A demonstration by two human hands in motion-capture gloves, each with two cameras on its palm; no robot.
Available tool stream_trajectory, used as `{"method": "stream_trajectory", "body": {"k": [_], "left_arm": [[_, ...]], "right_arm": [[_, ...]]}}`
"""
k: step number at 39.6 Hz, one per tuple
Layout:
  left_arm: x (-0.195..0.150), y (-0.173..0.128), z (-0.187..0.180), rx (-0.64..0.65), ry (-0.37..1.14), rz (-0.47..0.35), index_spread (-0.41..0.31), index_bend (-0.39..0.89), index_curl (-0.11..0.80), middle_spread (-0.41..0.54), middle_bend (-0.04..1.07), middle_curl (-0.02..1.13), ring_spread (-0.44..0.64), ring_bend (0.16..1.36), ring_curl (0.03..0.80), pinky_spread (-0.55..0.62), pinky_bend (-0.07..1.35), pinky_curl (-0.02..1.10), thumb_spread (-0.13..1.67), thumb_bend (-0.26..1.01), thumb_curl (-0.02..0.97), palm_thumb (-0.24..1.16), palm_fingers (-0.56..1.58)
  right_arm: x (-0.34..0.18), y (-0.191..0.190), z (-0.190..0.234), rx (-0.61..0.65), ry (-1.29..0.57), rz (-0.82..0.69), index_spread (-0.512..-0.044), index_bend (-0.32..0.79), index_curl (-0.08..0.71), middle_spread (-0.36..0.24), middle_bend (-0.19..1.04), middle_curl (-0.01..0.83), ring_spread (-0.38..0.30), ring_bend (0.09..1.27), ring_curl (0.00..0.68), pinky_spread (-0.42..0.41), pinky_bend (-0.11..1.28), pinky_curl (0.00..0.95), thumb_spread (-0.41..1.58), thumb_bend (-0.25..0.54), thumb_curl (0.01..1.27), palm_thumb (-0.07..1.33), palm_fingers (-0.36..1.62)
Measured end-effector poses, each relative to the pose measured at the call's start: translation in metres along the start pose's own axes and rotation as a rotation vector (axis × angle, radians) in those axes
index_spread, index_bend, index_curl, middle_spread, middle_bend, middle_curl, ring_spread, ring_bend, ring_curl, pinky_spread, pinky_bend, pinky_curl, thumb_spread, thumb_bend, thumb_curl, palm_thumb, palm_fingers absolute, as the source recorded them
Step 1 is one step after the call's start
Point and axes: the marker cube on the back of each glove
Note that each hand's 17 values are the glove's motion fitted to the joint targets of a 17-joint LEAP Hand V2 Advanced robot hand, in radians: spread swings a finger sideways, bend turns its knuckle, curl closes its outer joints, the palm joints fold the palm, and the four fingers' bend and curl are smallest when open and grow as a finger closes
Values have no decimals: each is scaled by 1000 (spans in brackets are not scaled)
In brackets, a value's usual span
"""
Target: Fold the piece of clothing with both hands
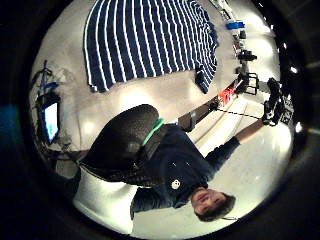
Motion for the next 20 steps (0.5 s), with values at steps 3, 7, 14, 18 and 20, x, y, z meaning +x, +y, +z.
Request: {"method": "stream_trajectory", "body": {"k": [3, 7, 14, 18, 20], "left_arm": [[-4, -11, 19, -93, 13, -46, -64, 157, 138, 191, 161, 111, 276, 517, 178, 290, 459, 201, 804, 42, 144, 211, 196], [-10, -21, 46, -179, -3, -156, -68, 136, 156, 187, 187, 139, 287, 537, 194, 307, 479, 224, 867, 31, 173, 239, 192], [3, -28, 82, -253, 5, -29, -80, 157, 195, 159, 193, 191, 285, 541, 209, 321, 473, 245, 934, 21, 219, 310, 200], [6, -35, 99, -280, -8, -45, -86, 146, 210, 143, 188, 213, 274, 551, 220, 324, 473, 258, 958, 24, 245, 368, 199], [7, -36, 106, -311, -2, -70, -88, 133, 214, 118, 208, 229, 258, 563, 227, 319, 469, 263, 972, 27, 256, 397, 221]], "right_arm": [[8, -6, 16, -31, 2, 15, -281, 108, 136, -58, 260, 206, -107, 538, 261, 13, 497, 248, 938, 268, 196, 499, 646], [11, -12, 33, -52, -7, 22, -295, 108, 148, -61, 256, 234, -114, 538, 279, 13, 498, 265, 1019, 245, 222, 508, 636], [12, -27, 57, -88, -25, 7, -307, 109, 165, -64, 245, 274, -121, 536, 301, 13, 496, 287, 1102, 203, 260, 522, 626], [8, -35, 67, -114, -22, 5, -310, 109, 173, -65, 238, 293, -123, 535, 311, 13, 494, 297, 1132, 177, 277, 528, 622], [5, -40, 73, -126, -22, -2, -311, 108, 176, -65, 235, 301, -124, 534, 316, 13, 493, 302, 1143, 165, 285, 532, 621]]}}
